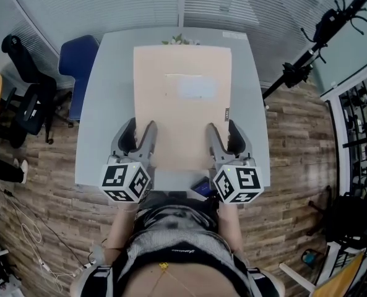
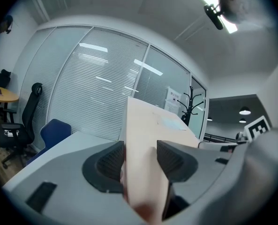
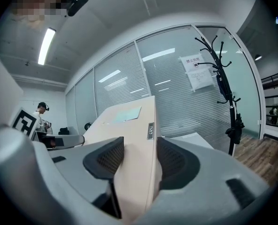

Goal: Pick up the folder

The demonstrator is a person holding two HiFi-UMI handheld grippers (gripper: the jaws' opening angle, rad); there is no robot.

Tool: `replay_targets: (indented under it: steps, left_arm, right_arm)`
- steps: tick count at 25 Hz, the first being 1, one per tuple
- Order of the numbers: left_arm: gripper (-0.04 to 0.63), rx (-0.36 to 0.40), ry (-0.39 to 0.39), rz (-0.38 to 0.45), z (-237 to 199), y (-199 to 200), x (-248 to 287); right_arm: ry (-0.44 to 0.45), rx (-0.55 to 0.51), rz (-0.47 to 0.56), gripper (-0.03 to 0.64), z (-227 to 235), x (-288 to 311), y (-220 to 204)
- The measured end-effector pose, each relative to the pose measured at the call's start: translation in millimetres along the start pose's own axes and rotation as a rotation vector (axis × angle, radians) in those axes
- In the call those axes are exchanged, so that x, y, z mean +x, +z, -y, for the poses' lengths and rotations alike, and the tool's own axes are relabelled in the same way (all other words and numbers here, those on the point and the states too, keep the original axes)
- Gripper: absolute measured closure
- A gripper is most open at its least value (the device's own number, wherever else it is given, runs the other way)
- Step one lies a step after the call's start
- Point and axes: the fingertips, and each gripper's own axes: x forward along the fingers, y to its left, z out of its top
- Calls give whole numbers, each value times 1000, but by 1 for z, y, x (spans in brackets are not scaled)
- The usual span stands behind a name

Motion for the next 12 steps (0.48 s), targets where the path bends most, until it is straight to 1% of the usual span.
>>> replay_targets:
  steps: [12]
  left_arm:
    - [383,-9,5,14,-1,3,0]
  right_arm:
    - [0,-28,13,399,-3,0,8]
